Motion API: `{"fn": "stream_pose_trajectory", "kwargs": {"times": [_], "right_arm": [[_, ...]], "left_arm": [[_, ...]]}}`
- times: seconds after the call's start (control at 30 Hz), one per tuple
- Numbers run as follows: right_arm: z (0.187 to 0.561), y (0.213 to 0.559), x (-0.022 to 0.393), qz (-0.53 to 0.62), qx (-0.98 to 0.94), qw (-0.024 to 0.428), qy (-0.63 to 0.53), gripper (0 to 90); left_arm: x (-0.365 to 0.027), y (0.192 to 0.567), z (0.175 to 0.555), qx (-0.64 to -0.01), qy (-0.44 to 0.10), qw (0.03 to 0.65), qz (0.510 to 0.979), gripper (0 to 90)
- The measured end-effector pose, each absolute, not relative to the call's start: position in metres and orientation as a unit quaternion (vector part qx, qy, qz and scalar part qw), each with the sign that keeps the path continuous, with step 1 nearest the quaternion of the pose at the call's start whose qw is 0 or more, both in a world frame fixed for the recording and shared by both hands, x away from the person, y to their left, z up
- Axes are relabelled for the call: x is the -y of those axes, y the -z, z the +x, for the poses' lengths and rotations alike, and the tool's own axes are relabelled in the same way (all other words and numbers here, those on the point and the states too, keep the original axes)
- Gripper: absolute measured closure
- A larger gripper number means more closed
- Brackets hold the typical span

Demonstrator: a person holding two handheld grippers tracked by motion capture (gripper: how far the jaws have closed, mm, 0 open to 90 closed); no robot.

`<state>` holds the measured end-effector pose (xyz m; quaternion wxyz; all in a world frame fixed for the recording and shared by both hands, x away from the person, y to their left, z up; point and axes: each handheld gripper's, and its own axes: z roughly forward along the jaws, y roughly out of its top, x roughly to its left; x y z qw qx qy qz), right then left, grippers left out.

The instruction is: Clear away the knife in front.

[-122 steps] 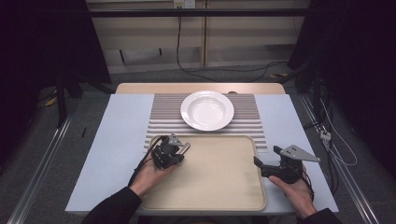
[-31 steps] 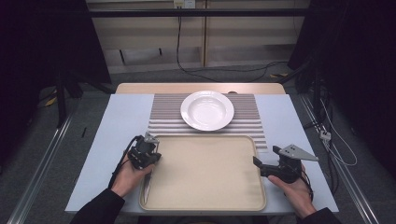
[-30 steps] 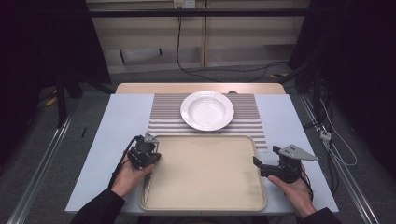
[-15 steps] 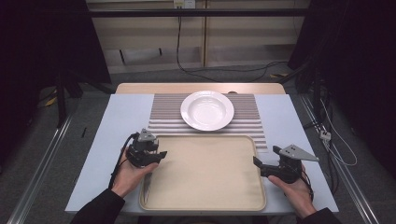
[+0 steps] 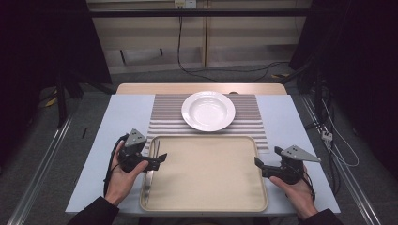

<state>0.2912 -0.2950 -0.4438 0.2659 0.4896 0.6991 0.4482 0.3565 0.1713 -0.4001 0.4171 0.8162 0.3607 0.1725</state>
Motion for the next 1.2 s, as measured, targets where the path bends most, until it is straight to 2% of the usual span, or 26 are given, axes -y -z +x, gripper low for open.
{"fn": "stream_pose_trajectory", "kwargs": {"times": [0.37,0.6,0.87,1.2], "right_arm": [[0.291,0.444,0.295,0.491,-0.698,0.265,-0.449,10.2],[0.291,0.444,0.295,0.491,-0.698,0.265,-0.448,10.2],[0.291,0.444,0.295,0.492,-0.697,0.266,-0.449,10.2],[0.291,0.444,0.296,0.494,-0.696,0.268,-0.447,10.3]], "left_arm": [[-0.195,0.406,0.343,-0.389,-0.185,0.421,0.798,5.7],[-0.205,0.413,0.338,-0.397,-0.172,0.429,0.793,5.6],[-0.209,0.425,0.331,-0.396,-0.175,0.419,0.799,5.7],[-0.216,0.425,0.330,-0.416,-0.198,0.427,0.778,5.8]]}}
